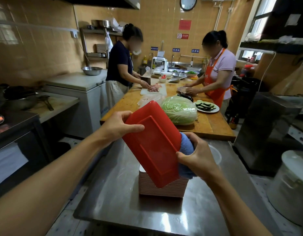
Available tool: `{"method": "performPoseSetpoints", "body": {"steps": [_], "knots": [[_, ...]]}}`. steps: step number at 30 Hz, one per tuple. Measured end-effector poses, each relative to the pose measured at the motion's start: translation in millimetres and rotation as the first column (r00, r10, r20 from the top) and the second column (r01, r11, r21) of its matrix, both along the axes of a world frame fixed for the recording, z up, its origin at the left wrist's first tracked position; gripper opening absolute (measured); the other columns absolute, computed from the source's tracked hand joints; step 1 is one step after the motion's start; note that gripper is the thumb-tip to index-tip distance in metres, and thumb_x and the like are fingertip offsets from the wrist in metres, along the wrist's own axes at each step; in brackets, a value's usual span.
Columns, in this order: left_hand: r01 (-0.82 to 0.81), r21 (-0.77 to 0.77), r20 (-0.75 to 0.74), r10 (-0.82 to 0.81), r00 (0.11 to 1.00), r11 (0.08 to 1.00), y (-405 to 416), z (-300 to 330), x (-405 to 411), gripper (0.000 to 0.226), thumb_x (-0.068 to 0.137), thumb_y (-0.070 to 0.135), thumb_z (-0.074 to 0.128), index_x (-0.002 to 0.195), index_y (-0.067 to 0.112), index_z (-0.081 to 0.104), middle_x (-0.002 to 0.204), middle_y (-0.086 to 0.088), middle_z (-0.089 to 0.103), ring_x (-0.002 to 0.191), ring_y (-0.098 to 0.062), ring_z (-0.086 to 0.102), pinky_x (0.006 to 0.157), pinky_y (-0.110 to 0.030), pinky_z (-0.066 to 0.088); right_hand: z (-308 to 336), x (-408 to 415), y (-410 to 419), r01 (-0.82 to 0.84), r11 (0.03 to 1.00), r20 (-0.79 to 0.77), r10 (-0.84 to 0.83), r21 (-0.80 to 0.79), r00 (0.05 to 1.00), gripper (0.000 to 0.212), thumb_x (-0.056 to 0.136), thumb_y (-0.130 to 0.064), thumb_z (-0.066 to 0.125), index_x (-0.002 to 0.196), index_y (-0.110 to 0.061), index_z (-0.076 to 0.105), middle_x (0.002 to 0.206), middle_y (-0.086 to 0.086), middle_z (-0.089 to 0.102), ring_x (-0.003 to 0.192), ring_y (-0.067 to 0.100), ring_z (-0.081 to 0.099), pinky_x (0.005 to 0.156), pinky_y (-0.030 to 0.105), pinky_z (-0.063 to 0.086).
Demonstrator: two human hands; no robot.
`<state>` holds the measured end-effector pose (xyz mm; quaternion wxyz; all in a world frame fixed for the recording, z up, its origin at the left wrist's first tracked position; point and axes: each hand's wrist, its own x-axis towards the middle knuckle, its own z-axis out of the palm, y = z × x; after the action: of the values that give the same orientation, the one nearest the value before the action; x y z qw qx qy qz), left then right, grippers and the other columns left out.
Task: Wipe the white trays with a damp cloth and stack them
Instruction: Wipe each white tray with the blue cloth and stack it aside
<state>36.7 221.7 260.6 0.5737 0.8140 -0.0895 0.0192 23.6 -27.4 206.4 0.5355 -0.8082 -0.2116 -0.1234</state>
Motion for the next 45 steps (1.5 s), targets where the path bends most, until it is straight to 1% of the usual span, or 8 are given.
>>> {"method": "performPoseSetpoints", "body": {"steps": [9,17,24,30,35,39,43,45], "knots": [[0.019,-0.166,-0.034,-0.025,0.999,0.986,-8.2,-8.8,-4.9,0.047,0.062,0.019,0.075,0.106,0.007,0.064,0.093,-0.012,0.071,0.082,-0.026,0.071,0.065,-0.029,0.058,7.8,12.9,0.8,0.078,0.958,0.129,-0.044,-0.276,0.991,0.062,0.075,-0.021,0.064,0.127,-0.021,0.029,0.100,-0.015,0.051,0.089,0.020,0.059,0.077,0.045,0.052],[-0.120,-0.318,-0.079,0.100,0.992,0.941,-21.3,-19.9,-17.0,0.046,0.067,0.008,0.073,0.111,0.003,0.059,0.098,-0.015,0.069,0.082,-0.026,0.068,0.066,-0.031,0.059,16.7,28.3,38.3,0.177,0.908,0.388,-0.017,-0.381,0.922,0.040,0.087,-0.025,0.052,0.122,-0.009,0.042,0.112,0.010,0.050,0.094,0.024,0.048,0.077,0.039,0.043],[-0.288,-0.376,-0.266,0.195,0.944,0.881,-2.3,-37.5,-17.7,0.028,0.077,0.008,0.069,0.104,0.010,0.063,0.097,-0.012,0.069,0.077,-0.022,0.068,0.068,-0.032,0.057,-18.1,20.6,9.3,0.137,0.927,0.273,-0.039,-0.350,0.961,0.049,0.088,-0.030,0.048,0.132,-0.008,0.044,0.138,0.008,0.044,0.123,0.023,0.042,0.103,0.038,0.035],[-0.459,-0.439,-0.504,0.211,0.838,0.772,-6.8,-50.9,-13.2,0.010,0.081,0.012,0.068,0.084,0.015,0.059,0.059,-0.001,0.070,0.058,-0.017,0.066,0.056,-0.031,0.052,-39.9,4.1,14.3,0.107,0.910,0.272,0.007,-0.401,0.962,0.056,0.096,-0.033,0.033,0.147,-0.013,0.022,0.156,-0.001,0.010,0.146,0.016,0.002,0.119,0.030,0.002],[-0.564,-0.477,-0.577,0.243,0.780,0.674,-8.7,-52.9,-19.8,0.016,0.079,0.017,0.073,0.079,0.014,0.057,0.050,-0.002,0.066,0.053,-0.018,0.064,0.038,-0.027,0.048,-59.3,-17.0,20.0,0.121,0.903,0.311,0.014,-0.413,0.950,0.064,0.087,-0.026,0.032,0.146,-0.006,0.020,0.157,0.009,0.009,0.146,0.024,0.002,0.119,0.042,0.007],[-0.548,-0.566,-0.584,0.169,0.794,0.616,-26.4,-53.9,-30.7,0.010,0.085,0.018,0.067,0.089,0.011,0.061,0.058,-0.007,0.069,0.053,-0.019,0.066,0.046,-0.035,0.051,-64.5,-23.7,49.7,0.210,0.863,0.443,0.018,-0.459,0.896,0.061,0.083,-0.013,0.041,0.141,0.002,0.033,0.151,0.019,0.022,0.142,0.036,0.013,0.116,0.048,0.015],[-0.531,-0.694,-0.582,0.056,0.812,0.485,-39.6,-56.1,-36.6,0.037,0.091,0.026,0.058,0.119,0.002,0.060,0.105,-0.016,0.066,0.075,-0.021,0.063,0.066,-0.031,0.055,-61.4,-34.2,100.2,0.182,0.876,0.472,0.058,-0.446,0.879,0.056,0.087,-0.008,0.047,0.140,0.005,0.034,0.150,0.022,0.026,0.142,0.035,0.014,0.115,0.048,0.019],[-0.536,-0.698,-0.569,0.087,0.818,0.475,-36.8,-57.0,-38.1,0.040,0.091,0.032,0.057,0.119,0.004,0.060,0.106,-0.015,0.064,0.081,-0.021,0.063,0.074,-0.031,0.054,-57.9,-40.1,116.1,0.151,0.894,0.437,0.055,-0.422,0.898,0.058,0.089,-0.015,0.041,0.142,0.004,0.030,0.152,0.020,0.022,0.144,0.031,0.009,0.117,0.044,0.015]]}}
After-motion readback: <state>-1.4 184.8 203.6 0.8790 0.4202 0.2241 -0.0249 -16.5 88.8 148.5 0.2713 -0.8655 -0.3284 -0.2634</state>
